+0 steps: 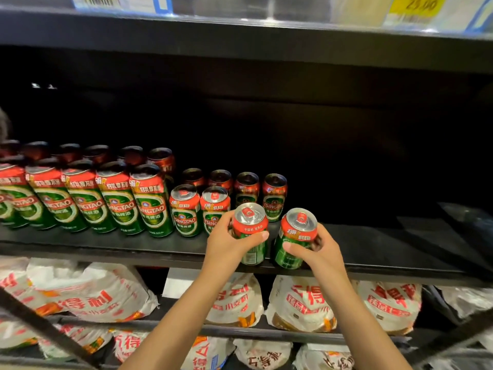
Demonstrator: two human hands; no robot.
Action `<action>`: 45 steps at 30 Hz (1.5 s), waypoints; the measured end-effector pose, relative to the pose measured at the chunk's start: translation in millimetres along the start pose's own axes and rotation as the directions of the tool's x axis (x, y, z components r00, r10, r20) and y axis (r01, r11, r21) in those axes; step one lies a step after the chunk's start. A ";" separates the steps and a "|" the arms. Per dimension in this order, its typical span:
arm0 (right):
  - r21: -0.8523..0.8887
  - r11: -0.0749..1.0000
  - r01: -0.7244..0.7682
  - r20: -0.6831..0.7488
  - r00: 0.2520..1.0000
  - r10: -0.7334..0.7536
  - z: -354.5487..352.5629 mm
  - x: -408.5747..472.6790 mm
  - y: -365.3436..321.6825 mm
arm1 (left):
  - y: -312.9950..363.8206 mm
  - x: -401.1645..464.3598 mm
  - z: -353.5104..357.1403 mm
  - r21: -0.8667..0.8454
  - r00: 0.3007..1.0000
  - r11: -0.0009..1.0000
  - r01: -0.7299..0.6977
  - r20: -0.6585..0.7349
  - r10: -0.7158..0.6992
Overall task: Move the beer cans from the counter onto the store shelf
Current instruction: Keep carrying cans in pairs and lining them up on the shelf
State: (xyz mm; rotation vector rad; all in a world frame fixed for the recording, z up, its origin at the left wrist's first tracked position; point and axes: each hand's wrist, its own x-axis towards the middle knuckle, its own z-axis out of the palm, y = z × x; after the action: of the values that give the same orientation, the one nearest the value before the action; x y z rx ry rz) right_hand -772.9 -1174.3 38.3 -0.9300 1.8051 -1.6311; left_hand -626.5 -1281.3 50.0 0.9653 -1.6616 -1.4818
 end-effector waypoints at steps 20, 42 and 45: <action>-0.042 0.997 0.064 0.032 0.998 -0.063 9.3 71.1 42.7 | -22.2 33.6 28.2 0.070 0.984 0.996 -0.062 -0.166 0.073; -0.156 0.986 0.062 0.077 0.996 -0.050 3.5 74.3 70.3 | -80.1 31.5 34.9 0.070 0.964 0.998 -0.006 -0.264 0.024; -0.172 0.984 0.055 0.077 0.996 -0.042 4.6 72.7 67.8 | -75.4 31.1 44.2 0.092 0.936 0.996 0.022 -0.352 0.012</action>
State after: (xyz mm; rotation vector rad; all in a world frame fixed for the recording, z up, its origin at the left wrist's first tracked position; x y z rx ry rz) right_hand -824.1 -1231.7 -24.9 -1.1041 1.9105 -1.4654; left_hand -674.2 -1292.9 -28.7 1.2090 -1.4752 -1.1576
